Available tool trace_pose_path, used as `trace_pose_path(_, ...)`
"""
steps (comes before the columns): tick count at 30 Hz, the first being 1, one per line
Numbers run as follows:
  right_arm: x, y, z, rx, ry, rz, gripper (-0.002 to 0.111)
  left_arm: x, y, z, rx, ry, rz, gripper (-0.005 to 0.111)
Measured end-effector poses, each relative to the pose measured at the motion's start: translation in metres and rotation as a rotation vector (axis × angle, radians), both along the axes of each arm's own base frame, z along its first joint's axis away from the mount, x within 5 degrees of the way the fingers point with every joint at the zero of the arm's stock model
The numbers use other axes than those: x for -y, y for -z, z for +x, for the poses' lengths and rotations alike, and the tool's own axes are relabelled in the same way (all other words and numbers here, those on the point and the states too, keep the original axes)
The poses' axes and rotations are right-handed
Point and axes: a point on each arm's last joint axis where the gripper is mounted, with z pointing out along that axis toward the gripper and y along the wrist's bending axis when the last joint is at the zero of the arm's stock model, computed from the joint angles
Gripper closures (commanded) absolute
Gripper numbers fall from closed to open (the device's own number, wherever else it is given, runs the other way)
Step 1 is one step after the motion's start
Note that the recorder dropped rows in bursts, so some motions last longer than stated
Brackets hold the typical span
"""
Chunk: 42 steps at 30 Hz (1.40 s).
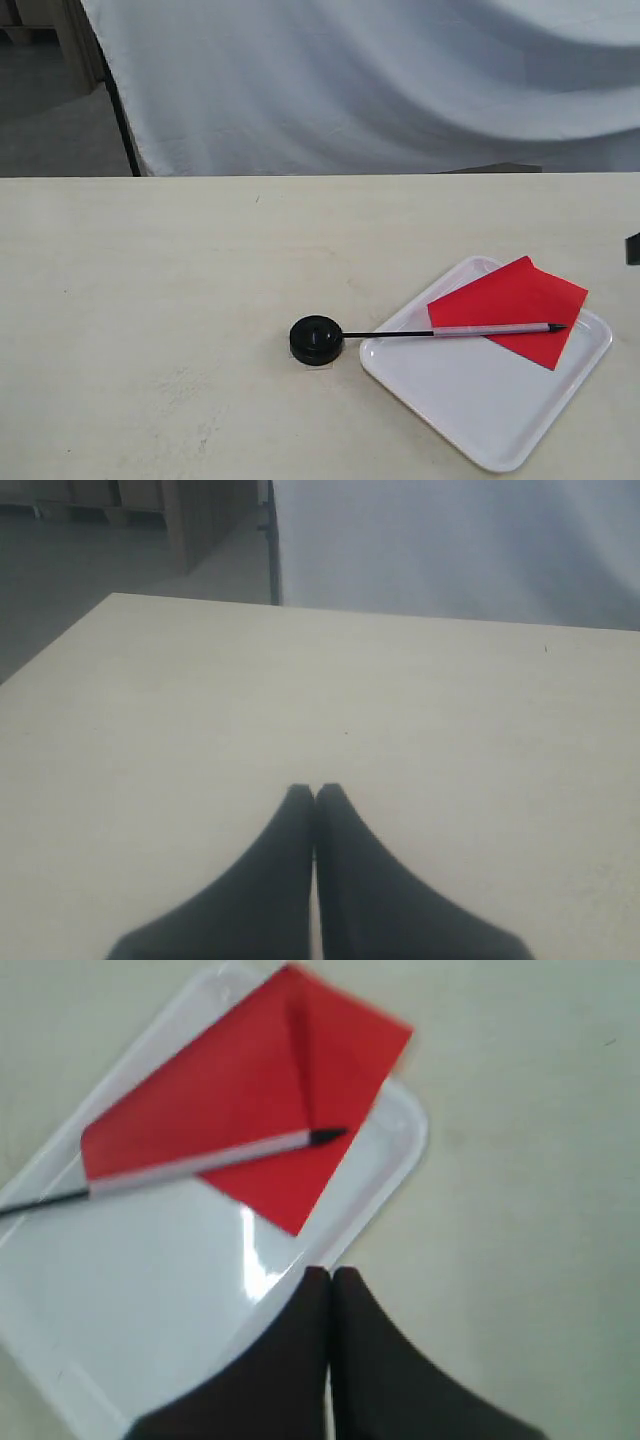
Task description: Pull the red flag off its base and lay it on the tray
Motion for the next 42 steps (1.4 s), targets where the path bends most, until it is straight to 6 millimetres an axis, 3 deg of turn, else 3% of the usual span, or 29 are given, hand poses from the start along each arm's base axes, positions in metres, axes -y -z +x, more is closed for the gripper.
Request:
trace_pose_path(3,0.013,-0.010,-0.024,0.257,0.110,-0.080,0.109,0.000,0.000,0.000,0.000,0.000,0.000,0.107)
trace_pose_path(7,0.007,-0.009,-0.052,0.490,0.192,-0.085,0.109,0.000,0.000,0.000,0.000,0.000,0.000,0.107)
trace_pose_path(14,-0.012,-0.023,-0.103,0.862,0.153,-0.110,0.109,0.000,0.000,0.000,0.000,0.000,0.000,0.107)
trace_pose_path(21,-0.026,-0.028,-0.145,1.100,0.056,-0.058,0.109,0.000,0.000,0.000,0.000,0.000,0.000,0.107)
trace_pose_path(35,-0.029,-0.043,-0.190,1.382,-0.008,-0.027,0.109,0.000,0.000,0.000,0.000,0.000,0.000,0.107)
trace_pose_path(42,-0.028,-0.044,-0.192,1.396,-0.007,-0.027,0.109,0.000,0.000,0.000,-0.004,-0.001,0.007,0.107)
